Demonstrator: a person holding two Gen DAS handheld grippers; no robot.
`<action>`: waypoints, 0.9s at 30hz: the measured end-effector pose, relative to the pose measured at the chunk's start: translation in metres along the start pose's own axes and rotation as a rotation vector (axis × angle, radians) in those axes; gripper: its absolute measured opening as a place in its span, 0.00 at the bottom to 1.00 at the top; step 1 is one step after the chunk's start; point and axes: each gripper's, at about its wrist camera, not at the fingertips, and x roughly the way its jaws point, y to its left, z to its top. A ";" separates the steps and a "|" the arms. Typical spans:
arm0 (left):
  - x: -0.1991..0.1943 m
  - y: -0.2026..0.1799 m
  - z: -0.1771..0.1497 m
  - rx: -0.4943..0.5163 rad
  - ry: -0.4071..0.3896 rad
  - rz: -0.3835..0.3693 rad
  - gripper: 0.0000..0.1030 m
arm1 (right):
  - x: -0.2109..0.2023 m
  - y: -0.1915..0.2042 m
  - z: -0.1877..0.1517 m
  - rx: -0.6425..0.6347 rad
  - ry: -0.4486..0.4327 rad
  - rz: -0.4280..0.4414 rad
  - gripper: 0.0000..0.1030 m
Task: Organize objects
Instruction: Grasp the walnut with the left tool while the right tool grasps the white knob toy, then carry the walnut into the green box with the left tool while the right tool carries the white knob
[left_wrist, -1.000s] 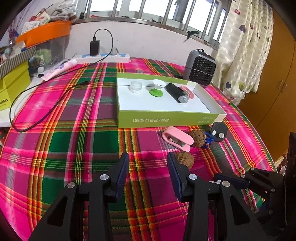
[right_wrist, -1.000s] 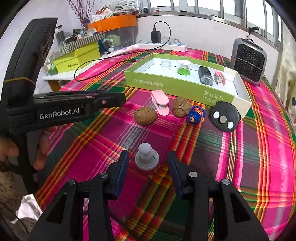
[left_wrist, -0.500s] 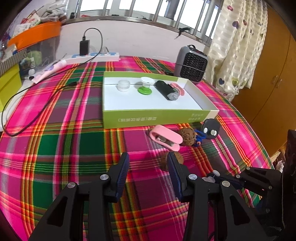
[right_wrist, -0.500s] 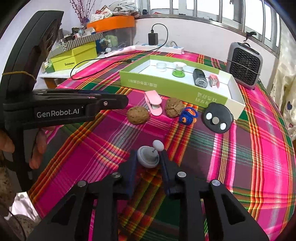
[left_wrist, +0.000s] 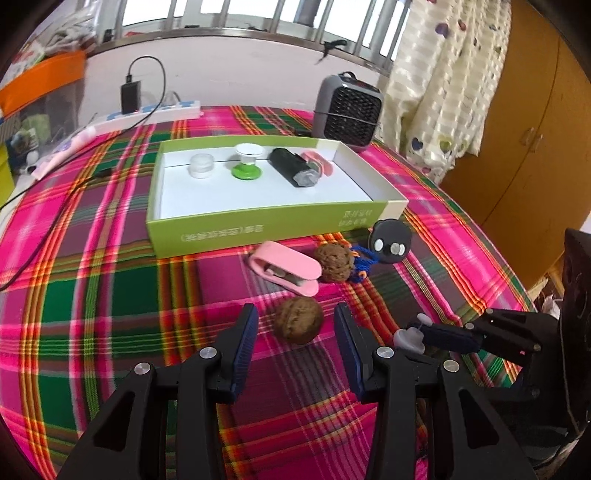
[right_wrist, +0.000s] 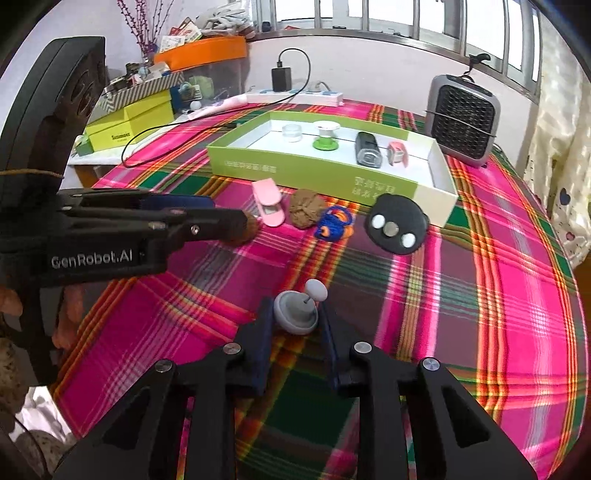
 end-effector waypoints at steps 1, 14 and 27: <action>0.002 -0.001 0.001 0.005 0.003 0.005 0.40 | 0.000 -0.001 0.000 0.003 -0.001 -0.001 0.24; 0.013 -0.003 0.003 0.016 0.034 0.035 0.40 | 0.000 -0.004 0.000 0.006 -0.005 -0.012 0.24; 0.013 -0.002 0.003 0.016 0.033 0.052 0.27 | 0.000 -0.004 0.000 0.006 -0.004 -0.012 0.24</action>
